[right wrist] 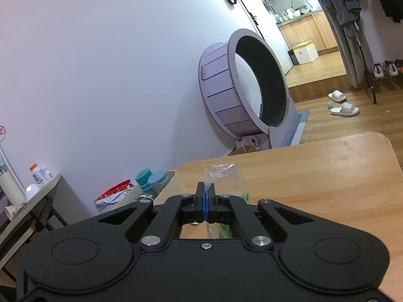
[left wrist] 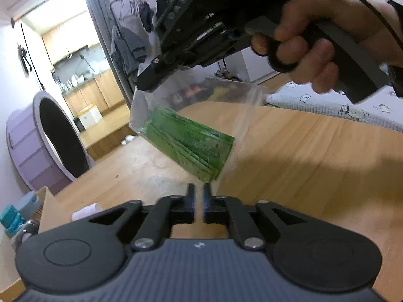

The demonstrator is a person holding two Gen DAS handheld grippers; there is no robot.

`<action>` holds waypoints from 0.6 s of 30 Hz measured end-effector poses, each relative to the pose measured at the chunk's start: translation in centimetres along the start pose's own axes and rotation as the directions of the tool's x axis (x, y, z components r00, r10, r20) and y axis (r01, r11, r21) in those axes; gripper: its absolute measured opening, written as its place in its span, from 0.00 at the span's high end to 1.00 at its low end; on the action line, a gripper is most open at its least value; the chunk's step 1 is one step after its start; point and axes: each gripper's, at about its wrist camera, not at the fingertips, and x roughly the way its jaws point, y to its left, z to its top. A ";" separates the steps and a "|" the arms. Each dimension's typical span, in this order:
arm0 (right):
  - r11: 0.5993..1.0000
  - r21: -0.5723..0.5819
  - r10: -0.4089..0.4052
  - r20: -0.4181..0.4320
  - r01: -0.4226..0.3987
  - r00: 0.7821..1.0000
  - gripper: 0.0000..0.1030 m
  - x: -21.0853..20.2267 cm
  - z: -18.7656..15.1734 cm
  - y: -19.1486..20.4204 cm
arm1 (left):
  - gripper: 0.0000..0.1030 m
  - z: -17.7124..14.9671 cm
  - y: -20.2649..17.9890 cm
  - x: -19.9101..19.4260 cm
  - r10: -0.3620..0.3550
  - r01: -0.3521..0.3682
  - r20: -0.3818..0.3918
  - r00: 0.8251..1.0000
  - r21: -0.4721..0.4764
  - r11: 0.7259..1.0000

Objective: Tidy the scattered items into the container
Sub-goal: 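Lift the green toothpick bag by its plastic edge with the right tool, then carry the toothpick bag with the right tool into the basket and release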

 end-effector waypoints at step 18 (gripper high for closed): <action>0.999 -0.002 0.049 0.033 -0.049 0.998 1.00 -0.7 0.8 1.9 | 0.61 -0.2 -4.9 0.3 0.216 -0.238 0.131 0.967 0.186 0.953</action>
